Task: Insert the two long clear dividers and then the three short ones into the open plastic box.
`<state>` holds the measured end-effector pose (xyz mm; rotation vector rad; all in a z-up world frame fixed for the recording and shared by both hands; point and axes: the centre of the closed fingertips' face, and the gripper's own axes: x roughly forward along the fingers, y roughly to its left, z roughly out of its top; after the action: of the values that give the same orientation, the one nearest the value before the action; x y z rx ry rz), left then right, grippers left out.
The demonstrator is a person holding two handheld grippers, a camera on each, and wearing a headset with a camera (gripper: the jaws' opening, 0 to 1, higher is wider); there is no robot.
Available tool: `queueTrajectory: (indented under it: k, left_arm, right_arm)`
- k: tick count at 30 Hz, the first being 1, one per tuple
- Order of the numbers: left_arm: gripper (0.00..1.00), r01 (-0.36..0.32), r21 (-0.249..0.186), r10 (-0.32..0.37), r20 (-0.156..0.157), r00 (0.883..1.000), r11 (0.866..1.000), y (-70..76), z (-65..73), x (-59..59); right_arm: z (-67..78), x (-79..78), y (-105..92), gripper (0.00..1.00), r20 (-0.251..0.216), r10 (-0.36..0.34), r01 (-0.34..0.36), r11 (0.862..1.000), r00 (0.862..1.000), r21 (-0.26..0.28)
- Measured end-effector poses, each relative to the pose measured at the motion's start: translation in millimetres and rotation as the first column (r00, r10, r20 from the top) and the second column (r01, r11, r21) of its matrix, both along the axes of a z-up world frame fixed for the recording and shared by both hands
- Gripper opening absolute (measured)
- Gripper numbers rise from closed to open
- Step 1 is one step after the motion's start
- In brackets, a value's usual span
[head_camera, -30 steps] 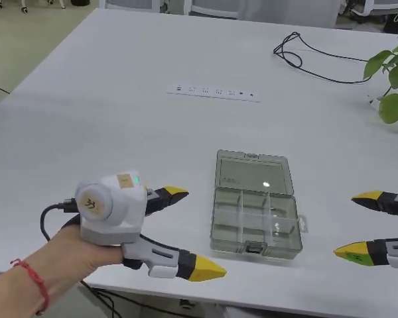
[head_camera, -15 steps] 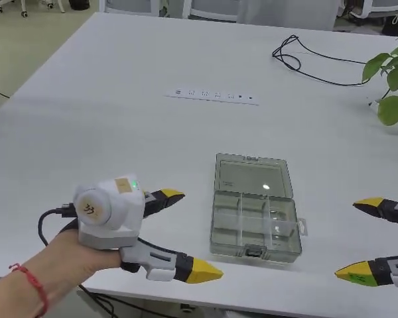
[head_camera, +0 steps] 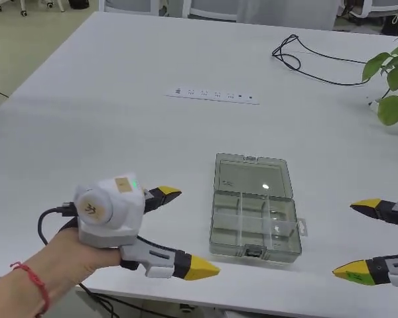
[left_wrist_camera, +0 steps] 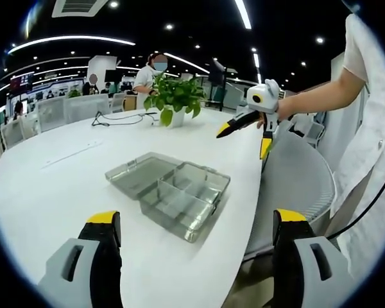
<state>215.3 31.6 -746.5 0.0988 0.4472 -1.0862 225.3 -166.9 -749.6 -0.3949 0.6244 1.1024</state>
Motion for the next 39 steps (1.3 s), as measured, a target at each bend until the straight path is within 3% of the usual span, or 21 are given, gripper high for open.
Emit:
queueTrajectory:
  k: [10, 39]
  left_arm:
    - [1.0, 0.004, 0.018, -0.004, 0.004, 1.0, 1.0, 0.3, -3.2, 0.2]
    - [1.0, -0.005, 0.005, 0.005, 0.002, 1.0, 1.0, -0.5, -2.9, 2.1]
  right_arm:
    - [-1.0, -0.7, 0.1, 0.85, -0.001, 0.004, -0.004, 1.0, 1.0, -0.004]
    - [-1.8, -2.1, 1.9, 0.84, -0.001, 0.014, -0.014, 1.0, 1.0, -0.008]
